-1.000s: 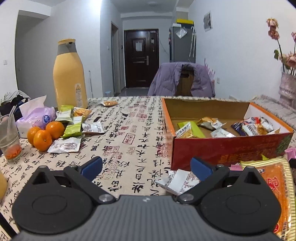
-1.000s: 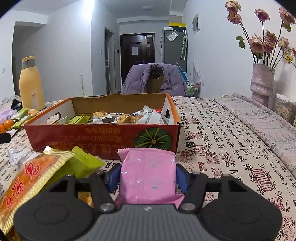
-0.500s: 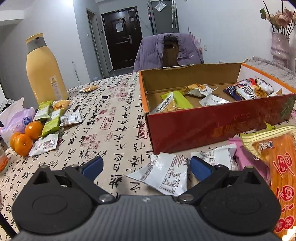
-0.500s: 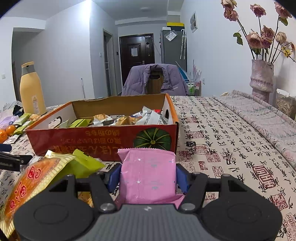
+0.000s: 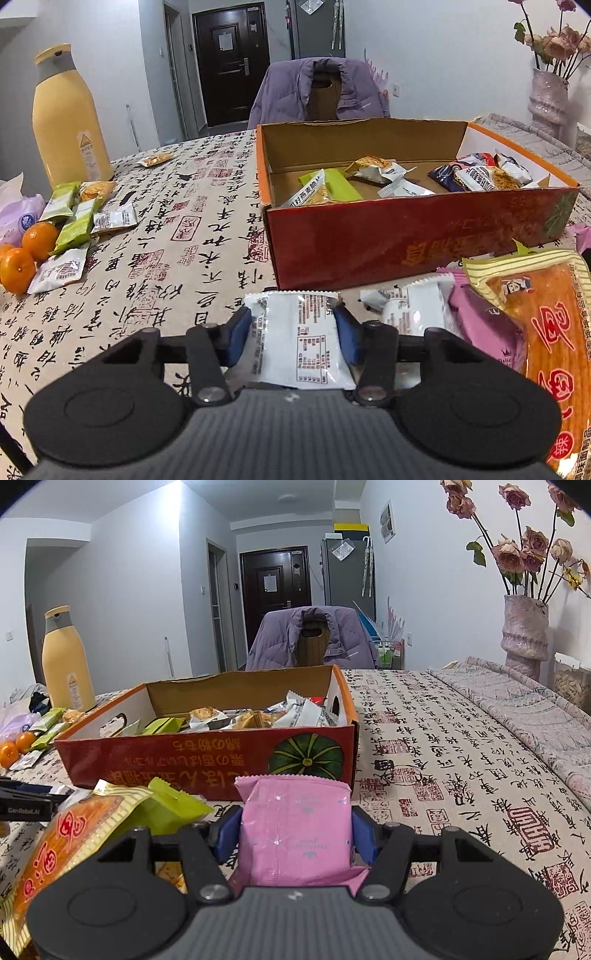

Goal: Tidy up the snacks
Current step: 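Carry both packets over the box and open both tools to drop them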

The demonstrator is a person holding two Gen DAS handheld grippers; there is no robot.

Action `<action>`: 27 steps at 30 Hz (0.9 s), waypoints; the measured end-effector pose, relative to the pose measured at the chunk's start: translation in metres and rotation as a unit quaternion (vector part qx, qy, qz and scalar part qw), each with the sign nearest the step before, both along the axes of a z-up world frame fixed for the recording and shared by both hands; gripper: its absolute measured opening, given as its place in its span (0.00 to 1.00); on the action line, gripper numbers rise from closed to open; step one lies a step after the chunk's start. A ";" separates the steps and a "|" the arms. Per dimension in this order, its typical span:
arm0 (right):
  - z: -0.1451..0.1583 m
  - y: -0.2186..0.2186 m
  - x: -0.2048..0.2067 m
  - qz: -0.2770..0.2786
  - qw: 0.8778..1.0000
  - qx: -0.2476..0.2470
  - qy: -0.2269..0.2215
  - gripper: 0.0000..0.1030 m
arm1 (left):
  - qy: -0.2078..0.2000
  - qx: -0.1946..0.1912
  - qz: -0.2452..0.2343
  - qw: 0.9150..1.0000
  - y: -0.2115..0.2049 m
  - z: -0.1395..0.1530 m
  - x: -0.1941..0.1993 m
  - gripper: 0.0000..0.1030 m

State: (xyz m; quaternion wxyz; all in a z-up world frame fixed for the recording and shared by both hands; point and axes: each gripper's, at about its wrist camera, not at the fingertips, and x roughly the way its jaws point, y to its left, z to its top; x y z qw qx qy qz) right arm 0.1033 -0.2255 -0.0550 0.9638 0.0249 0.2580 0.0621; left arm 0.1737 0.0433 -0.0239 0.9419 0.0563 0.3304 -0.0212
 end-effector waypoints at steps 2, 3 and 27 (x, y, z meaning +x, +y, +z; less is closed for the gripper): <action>0.000 0.000 0.000 -0.001 1.000 0.000 0.000 0.60 | -0.001 -0.003 0.003 1.000 0.000 0.001 -0.002 0.46; 0.000 0.000 0.000 -0.001 1.000 0.000 0.001 0.60 | -0.002 -0.006 0.004 1.000 0.001 0.001 -0.002 0.45; 0.015 0.011 -0.015 0.019 0.998 -0.027 -0.059 0.59 | -0.121 -0.044 0.038 0.991 0.001 0.060 -0.045 0.44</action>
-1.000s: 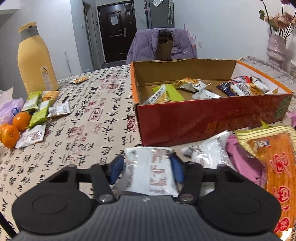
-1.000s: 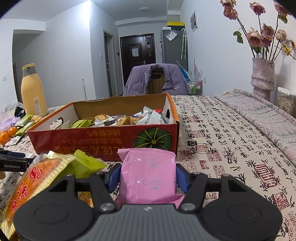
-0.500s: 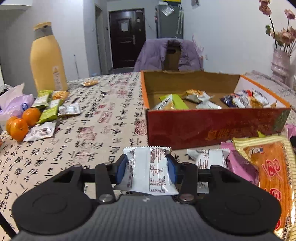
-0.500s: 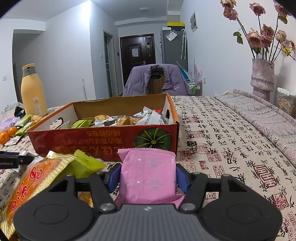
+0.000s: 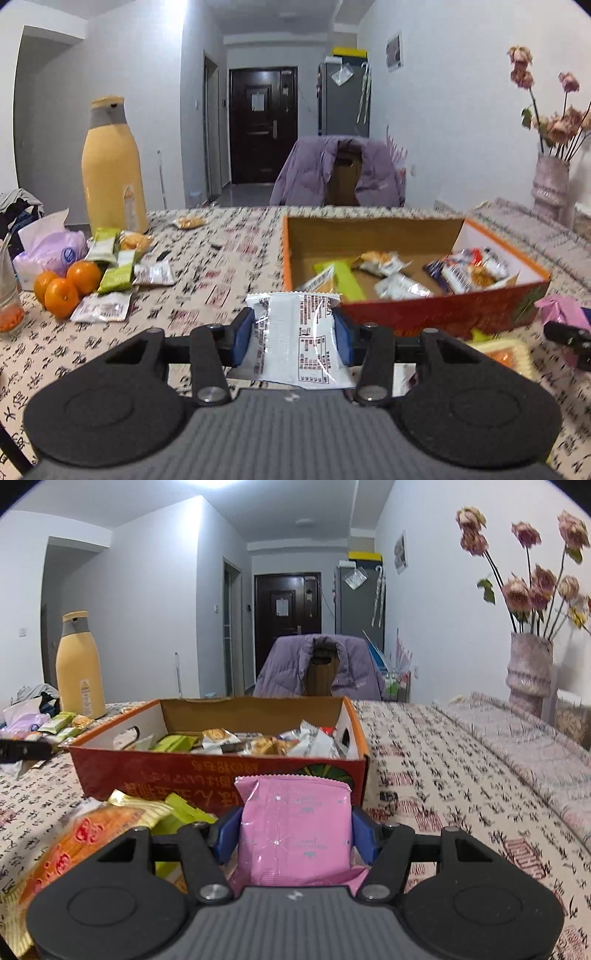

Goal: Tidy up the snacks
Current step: 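Carry both packets over the box and open both tools to drop them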

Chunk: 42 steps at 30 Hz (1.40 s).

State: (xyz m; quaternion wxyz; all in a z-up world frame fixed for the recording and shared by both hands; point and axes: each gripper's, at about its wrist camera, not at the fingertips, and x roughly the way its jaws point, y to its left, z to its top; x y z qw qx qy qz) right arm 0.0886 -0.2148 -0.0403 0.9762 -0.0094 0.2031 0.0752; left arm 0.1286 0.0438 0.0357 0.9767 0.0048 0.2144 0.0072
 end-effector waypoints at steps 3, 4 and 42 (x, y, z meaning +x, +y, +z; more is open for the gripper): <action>0.009 0.002 0.001 0.003 1.000 -0.001 -0.009 0.59 | -0.012 -0.006 -0.007 1.000 -0.005 0.009 0.002 0.44; 0.012 0.003 0.002 0.004 1.000 0.000 -0.012 0.59 | -0.015 -0.007 -0.009 1.000 -0.007 0.011 0.002 0.44; 0.039 0.043 0.136 0.035 0.999 0.003 -0.013 0.59 | -0.026 -0.035 -0.013 0.999 -0.043 0.021 0.139 0.45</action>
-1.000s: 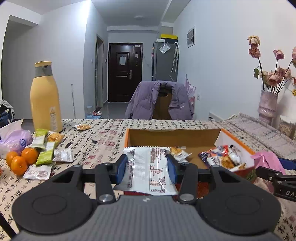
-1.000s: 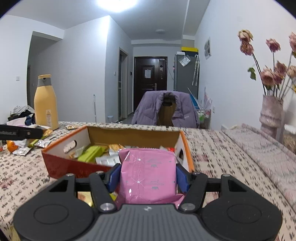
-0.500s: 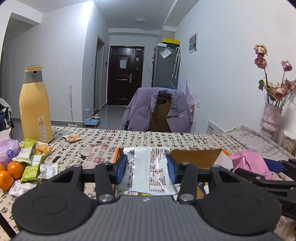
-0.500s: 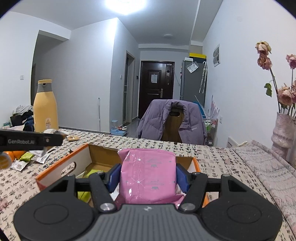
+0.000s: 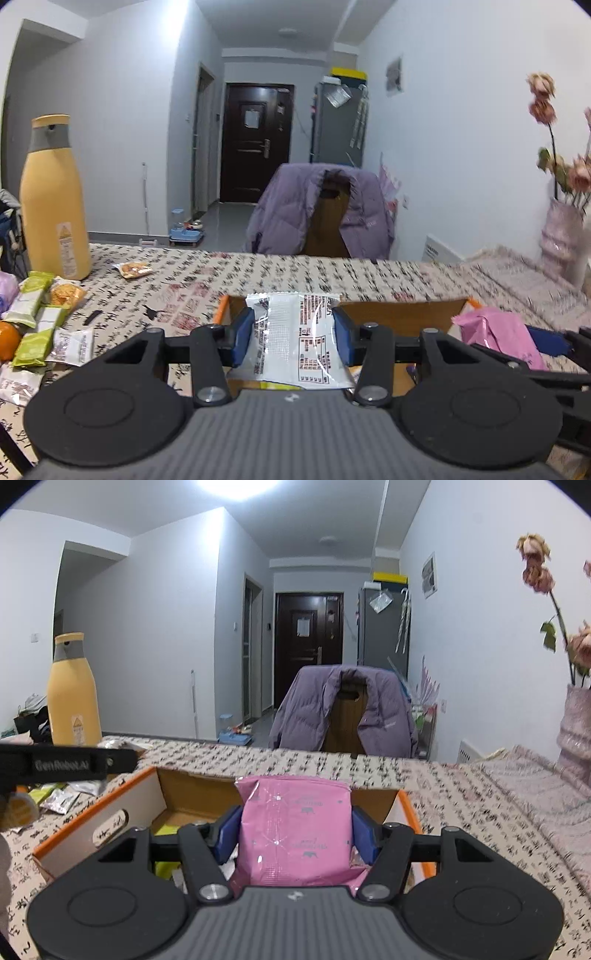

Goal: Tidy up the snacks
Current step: 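Carry both packets over the box and open both tools to drop them, then withdraw both tools from the box toward the remaining snacks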

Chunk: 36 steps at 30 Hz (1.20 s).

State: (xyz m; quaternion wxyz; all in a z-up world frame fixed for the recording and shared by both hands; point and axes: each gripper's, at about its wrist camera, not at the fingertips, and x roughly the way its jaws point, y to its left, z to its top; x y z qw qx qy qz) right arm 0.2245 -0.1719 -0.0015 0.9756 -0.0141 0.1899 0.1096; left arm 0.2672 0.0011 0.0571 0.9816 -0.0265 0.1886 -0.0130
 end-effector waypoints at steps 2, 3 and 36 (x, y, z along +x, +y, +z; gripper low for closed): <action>-0.005 0.000 0.003 0.002 1.000 0.000 0.012 0.59 | 0.004 0.002 -0.006 1.000 0.000 -0.004 0.000 0.45; -0.006 0.001 0.003 0.001 1.000 -0.002 0.015 0.59 | 0.004 0.004 -0.007 1.000 0.001 -0.006 0.000 0.45; -0.001 -0.009 -0.003 -0.035 0.999 0.005 0.008 1.00 | -0.037 -0.007 0.033 0.999 0.005 0.005 -0.016 1.00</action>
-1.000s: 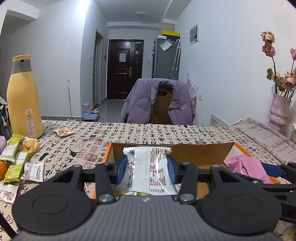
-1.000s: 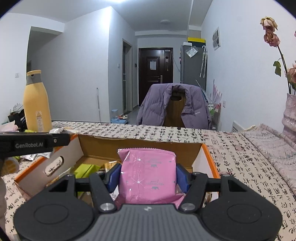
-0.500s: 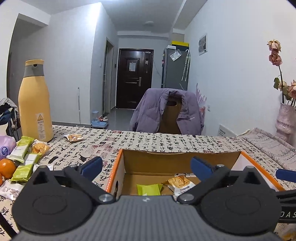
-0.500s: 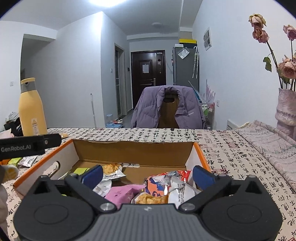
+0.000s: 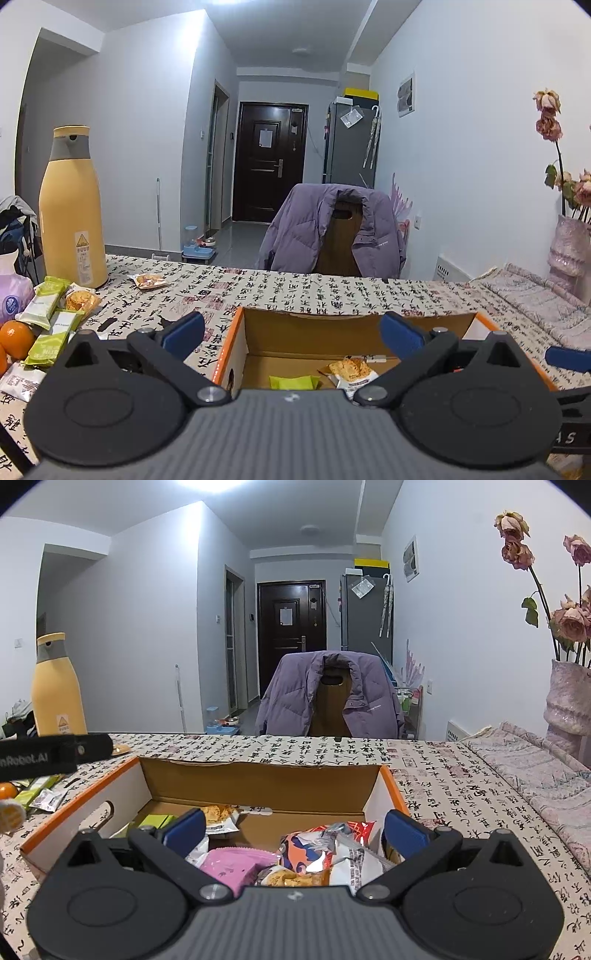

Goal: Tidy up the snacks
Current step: 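Withdraw both tools from the box toward the remaining snacks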

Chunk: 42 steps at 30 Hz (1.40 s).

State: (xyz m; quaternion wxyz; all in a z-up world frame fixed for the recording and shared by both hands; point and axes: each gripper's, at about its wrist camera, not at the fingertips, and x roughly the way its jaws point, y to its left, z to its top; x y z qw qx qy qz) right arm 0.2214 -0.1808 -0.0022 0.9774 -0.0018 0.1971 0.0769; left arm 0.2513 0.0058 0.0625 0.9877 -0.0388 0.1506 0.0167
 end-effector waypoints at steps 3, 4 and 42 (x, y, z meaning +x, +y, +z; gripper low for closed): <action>0.007 0.000 -0.006 -0.003 1.000 -0.002 -0.006 1.00 | 0.002 -0.001 0.004 1.000 0.002 0.006 -0.003 1.00; 0.009 0.000 -0.009 -0.003 1.000 -0.003 -0.007 1.00 | 0.004 0.003 0.007 1.000 0.002 0.008 -0.005 1.00; -0.023 0.081 -0.170 0.015 0.998 -0.038 0.056 1.00 | 0.069 0.012 0.009 0.998 0.072 -0.044 -0.169 1.00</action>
